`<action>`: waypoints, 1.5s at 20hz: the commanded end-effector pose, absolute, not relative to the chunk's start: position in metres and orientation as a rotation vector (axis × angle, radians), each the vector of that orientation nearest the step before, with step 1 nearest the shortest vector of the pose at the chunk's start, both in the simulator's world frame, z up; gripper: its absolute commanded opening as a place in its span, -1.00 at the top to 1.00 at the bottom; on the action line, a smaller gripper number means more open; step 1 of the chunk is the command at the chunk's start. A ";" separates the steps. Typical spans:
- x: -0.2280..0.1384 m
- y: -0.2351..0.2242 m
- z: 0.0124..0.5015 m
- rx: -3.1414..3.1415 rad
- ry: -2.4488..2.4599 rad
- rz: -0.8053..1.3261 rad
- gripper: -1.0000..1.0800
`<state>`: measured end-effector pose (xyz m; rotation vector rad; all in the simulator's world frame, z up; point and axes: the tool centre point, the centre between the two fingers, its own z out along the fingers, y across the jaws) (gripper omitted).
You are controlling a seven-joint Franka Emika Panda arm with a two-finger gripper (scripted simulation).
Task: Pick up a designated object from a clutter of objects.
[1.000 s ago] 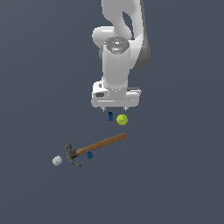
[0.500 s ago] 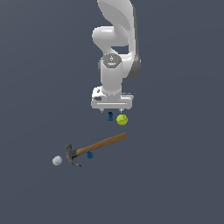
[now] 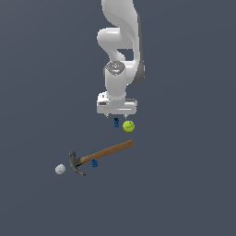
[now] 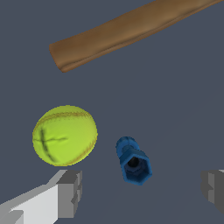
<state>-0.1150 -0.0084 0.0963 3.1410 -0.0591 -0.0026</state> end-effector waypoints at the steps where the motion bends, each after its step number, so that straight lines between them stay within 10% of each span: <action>1: -0.118 -0.009 0.094 3.141 -0.063 0.000 -0.92; 24: -0.120 -0.009 0.047 3.141 -0.064 0.000 -0.92; 25: -0.120 -0.009 0.047 3.141 -0.064 0.000 1.00; 30: -0.120 -0.009 0.047 3.141 -0.064 0.000 1.00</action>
